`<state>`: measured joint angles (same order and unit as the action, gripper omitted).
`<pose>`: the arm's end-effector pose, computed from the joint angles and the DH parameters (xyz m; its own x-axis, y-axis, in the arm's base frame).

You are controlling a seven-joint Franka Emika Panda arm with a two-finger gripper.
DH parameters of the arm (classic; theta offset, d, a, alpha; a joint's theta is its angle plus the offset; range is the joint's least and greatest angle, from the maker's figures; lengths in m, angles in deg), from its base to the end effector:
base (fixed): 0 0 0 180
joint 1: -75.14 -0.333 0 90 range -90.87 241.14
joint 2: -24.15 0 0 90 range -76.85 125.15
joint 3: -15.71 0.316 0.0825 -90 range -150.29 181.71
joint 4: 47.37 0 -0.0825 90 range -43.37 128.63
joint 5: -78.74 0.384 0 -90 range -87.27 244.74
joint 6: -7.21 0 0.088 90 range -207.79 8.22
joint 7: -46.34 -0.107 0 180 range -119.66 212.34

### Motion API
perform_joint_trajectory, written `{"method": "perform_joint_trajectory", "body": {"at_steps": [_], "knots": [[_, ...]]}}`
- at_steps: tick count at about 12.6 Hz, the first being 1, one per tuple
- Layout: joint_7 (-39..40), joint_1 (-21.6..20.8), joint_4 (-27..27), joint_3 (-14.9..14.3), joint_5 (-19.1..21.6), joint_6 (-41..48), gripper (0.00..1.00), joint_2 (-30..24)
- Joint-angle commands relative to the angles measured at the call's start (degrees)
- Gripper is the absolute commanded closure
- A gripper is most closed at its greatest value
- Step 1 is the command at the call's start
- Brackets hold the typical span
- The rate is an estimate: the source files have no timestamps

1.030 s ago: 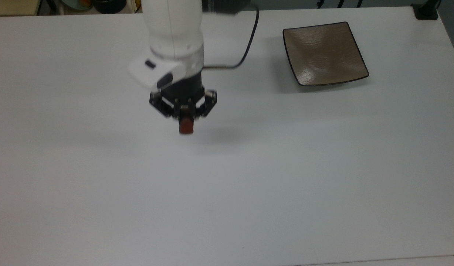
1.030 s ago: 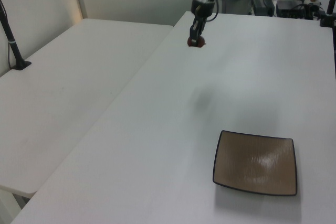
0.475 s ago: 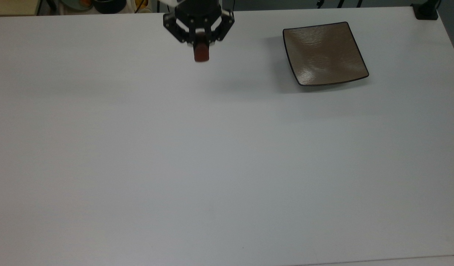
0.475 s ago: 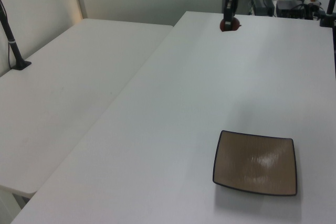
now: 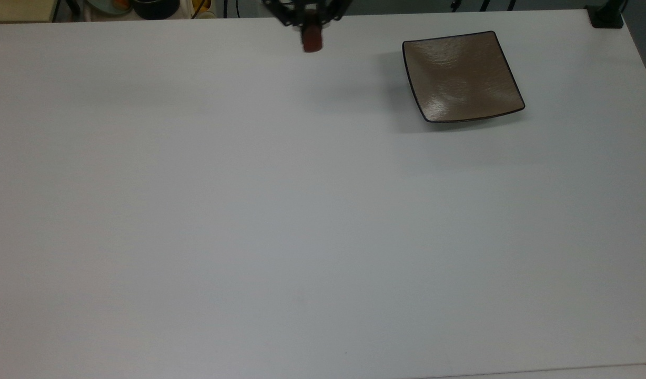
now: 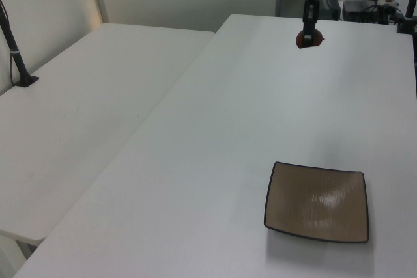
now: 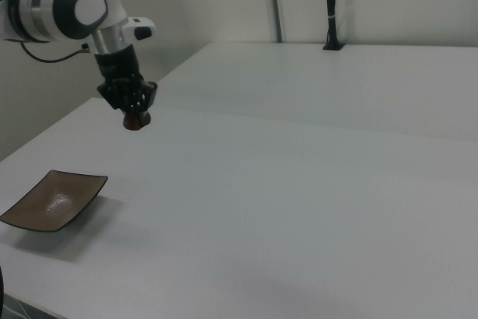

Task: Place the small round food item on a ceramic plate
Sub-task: 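Lift the held red food item up off the table, then carry the red food item over the square brown plate and lower it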

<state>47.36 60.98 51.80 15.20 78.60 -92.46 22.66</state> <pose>0.5418 0.1313 0.5776 0.9667 0.2535 0.0347 0.2536 -0.9673 0.0028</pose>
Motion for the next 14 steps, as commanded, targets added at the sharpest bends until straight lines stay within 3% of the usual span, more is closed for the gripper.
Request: {"method": "perform_joint_trajectory", "body": {"at_steps": [1,5,8,11,14], "knots": [[-1.7,-0.9,2.4,5.5,1.5,0.8,0.79,-1.8],[-10.0,-0.9,2.4,14.0,1.5,0.4,0.77,-0.4],[-16.5,-1.7,2.3,18.8,1.5,-0.2,0.77,1.2],[-22.7,-6.4,2.4,19.9,1.5,-1.9,0.77,3.2],[-28.4,-8.2,5.2,20.4,1.4,-7.8,0.77,4.5]]}}
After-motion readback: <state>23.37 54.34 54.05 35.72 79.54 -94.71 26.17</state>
